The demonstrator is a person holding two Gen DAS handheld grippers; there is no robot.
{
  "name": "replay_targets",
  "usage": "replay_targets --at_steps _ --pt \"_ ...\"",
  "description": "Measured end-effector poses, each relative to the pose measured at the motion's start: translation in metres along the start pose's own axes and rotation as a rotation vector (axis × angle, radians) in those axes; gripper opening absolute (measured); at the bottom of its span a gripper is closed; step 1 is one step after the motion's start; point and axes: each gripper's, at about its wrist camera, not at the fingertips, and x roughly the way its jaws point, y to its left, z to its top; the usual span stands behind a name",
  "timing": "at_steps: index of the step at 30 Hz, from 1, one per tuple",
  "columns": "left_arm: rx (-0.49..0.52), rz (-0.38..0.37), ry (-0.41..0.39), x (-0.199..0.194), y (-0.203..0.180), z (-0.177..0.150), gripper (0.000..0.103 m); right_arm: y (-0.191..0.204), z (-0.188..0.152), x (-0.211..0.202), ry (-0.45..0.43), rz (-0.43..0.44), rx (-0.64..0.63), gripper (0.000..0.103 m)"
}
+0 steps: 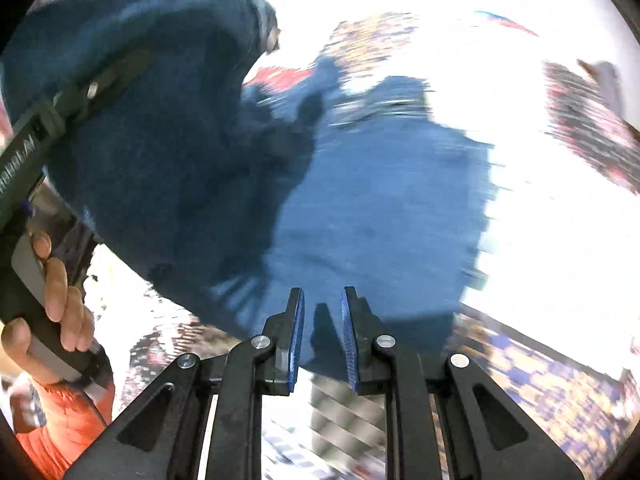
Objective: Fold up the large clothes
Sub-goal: 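Fold the jacket in half with the left gripper toward the right gripper, then open both grippers and release the folded jacket on the bed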
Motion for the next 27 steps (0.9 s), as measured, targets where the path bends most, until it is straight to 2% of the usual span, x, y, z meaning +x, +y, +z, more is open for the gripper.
replay_targets --at_steps 4,8,12,17,20,21,22,24,25,27 --pt "0.119 -0.033 0.02 0.003 -0.046 -0.006 0.027 -0.049 -0.02 -0.035 -0.037 -0.066 0.105 0.014" --pt "0.354 -0.029 0.052 0.008 -0.103 -0.036 0.027 -0.084 -0.045 -0.058 -0.06 -0.104 0.185 0.014" --pt "0.56 -0.054 0.118 0.01 -0.139 -0.076 0.027 -0.1 -0.064 -0.07 -0.068 -0.12 0.239 0.014" --pt "0.644 -0.079 0.23 0.013 -0.148 -0.109 0.031 -0.107 -0.088 -0.082 -0.082 -0.128 0.262 0.014" --pt "0.648 -0.089 0.282 0.011 -0.144 -0.118 0.043 -0.103 -0.094 -0.091 -0.099 -0.133 0.254 0.014" --pt "0.648 -0.096 0.297 0.008 -0.143 -0.121 0.052 -0.1 -0.094 -0.095 -0.108 -0.135 0.247 0.014" --pt "0.639 -0.117 0.309 0.008 -0.14 -0.121 0.067 -0.096 -0.094 -0.098 -0.113 -0.136 0.241 0.014" --pt "0.568 -0.23 0.345 -0.002 -0.133 -0.121 0.085 -0.09 -0.093 -0.104 -0.124 -0.137 0.224 0.014" --pt "0.541 -0.261 0.351 -0.008 -0.131 -0.122 0.088 -0.085 -0.092 -0.108 -0.131 -0.137 0.213 0.014" --pt "0.512 -0.26 0.335 -0.021 -0.124 -0.12 0.088 -0.078 -0.092 -0.113 -0.139 -0.14 0.193 0.014"
